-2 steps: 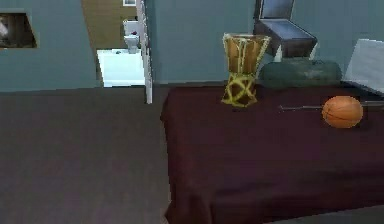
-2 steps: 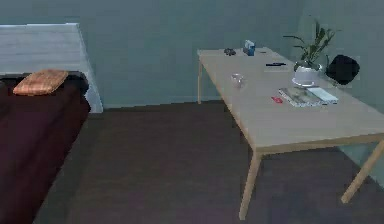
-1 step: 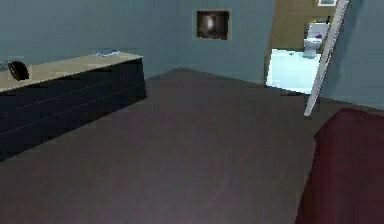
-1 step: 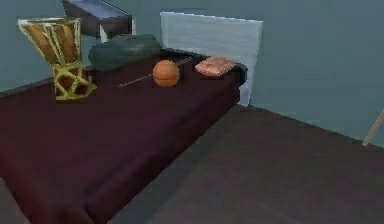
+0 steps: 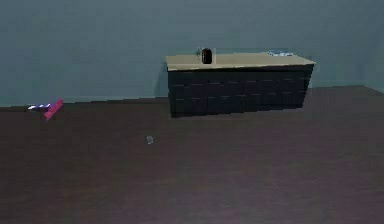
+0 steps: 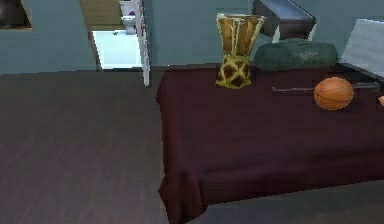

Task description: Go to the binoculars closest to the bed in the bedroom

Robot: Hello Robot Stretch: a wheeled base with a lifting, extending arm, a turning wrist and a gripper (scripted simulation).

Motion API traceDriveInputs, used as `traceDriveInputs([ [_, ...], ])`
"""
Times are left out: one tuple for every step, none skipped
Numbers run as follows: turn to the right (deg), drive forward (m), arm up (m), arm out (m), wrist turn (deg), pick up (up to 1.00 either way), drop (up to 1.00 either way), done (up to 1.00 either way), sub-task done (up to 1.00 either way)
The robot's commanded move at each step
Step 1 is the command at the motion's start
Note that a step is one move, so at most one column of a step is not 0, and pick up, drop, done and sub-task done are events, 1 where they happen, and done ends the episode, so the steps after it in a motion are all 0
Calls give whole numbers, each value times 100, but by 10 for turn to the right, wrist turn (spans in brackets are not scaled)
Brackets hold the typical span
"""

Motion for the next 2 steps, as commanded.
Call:
traceDriveInputs([
  [-150,0,0,0,0,0,0,0,0],
  [0,100,0,0,0,0,0,0,0],
])
